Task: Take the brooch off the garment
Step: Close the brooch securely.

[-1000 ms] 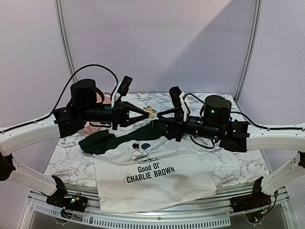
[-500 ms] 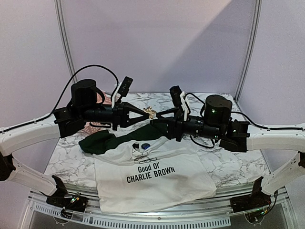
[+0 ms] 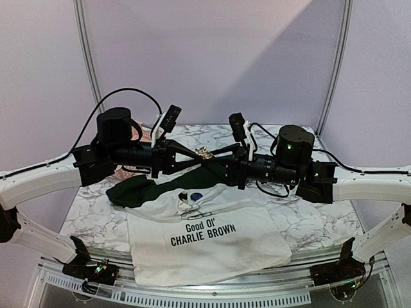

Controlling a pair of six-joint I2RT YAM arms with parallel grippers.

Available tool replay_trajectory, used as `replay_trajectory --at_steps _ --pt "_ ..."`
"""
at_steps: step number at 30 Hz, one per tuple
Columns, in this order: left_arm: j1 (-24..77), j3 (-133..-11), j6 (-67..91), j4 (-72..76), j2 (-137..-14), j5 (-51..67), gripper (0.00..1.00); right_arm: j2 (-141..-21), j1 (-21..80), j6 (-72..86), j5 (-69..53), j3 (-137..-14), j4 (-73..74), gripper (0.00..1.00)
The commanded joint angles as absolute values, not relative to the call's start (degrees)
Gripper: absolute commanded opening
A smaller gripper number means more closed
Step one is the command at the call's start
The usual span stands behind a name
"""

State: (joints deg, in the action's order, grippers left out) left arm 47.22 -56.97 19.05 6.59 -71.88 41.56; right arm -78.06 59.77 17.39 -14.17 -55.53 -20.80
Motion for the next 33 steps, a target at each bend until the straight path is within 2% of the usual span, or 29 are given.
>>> replay_trajectory --at_steps 1,8,33 --pt "48.1 -57.9 18.2 7.1 -71.6 42.4 0.0 -77.9 58.9 19.1 -16.4 -56.0 -22.7 0.41" --pt "48.2 -57.8 18.2 7.3 -71.5 42.6 0.0 -77.9 58.0 20.9 -18.0 -55.4 -24.3 0.36" --pt "49.0 -57.8 17.3 7.0 -71.2 42.9 0.0 -79.7 56.4 24.2 -17.4 -57.1 -21.8 0.3"
